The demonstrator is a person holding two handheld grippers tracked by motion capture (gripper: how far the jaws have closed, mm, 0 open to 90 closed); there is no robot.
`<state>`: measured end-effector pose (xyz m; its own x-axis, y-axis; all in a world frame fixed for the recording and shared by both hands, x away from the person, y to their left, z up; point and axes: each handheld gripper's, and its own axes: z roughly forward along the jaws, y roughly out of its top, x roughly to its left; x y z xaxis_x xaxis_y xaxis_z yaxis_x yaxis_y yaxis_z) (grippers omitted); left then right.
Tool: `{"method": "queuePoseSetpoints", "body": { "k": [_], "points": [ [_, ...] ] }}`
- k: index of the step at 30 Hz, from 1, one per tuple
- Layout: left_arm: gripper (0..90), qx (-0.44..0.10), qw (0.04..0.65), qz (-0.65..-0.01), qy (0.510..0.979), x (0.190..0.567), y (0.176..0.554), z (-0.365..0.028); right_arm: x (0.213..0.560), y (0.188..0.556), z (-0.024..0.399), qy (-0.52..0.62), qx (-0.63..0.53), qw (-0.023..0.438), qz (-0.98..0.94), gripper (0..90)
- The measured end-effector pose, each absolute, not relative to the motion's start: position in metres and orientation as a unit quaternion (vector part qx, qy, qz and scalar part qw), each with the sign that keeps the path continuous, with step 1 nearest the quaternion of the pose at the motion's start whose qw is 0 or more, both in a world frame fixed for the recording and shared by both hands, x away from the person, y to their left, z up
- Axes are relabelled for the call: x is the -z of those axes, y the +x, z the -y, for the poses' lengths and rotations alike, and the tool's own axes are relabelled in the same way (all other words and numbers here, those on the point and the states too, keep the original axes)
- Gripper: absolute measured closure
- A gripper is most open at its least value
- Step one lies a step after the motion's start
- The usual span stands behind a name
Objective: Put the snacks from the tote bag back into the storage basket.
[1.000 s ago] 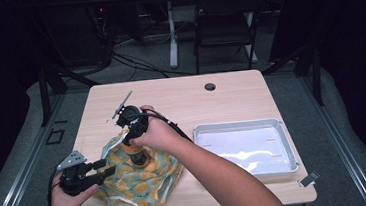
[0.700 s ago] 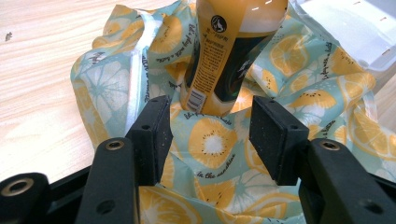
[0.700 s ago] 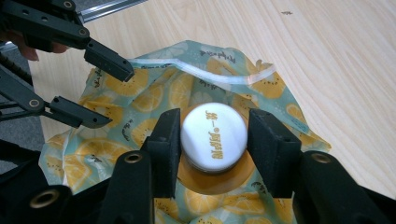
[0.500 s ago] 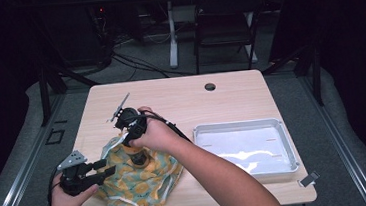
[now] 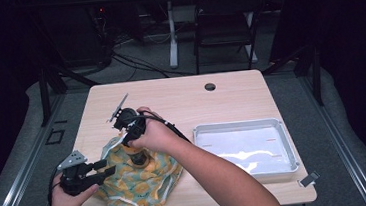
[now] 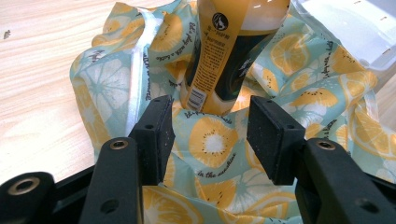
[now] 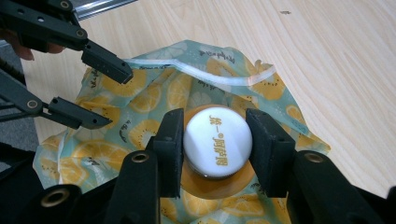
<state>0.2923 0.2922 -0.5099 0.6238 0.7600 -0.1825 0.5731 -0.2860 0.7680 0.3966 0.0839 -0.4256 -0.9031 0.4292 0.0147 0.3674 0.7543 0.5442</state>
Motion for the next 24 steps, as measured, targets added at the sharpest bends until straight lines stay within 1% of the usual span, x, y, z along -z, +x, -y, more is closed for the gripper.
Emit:
{"method": "queuePoseSetpoints", "body": {
  "k": [14, 19, 24],
  "points": [
    [51.0, -0.111, 0.424, -0.42, 0.795, 0.5106, 0.2926, -0.2921, 0.4223, 0.3899, -0.0872, 0.27, -0.257, 0.071, -0.925, 58.8],
    [51.0, -0.111, 0.42, -0.418, 0.798, 0.51, 0.2926, -0.2922, 0.421, 0.388, -0.0867, 0.302, -0.249, 0.072, -0.917, 58.8],
    [51.0, -0.114, 0.423, -0.42, 0.795, 0.5102, 0.2921, -0.2915, 0.4212, 0.3891, -0.0862, 0.307, -0.251, 0.07, -0.916, 58.6]
  ]
}}
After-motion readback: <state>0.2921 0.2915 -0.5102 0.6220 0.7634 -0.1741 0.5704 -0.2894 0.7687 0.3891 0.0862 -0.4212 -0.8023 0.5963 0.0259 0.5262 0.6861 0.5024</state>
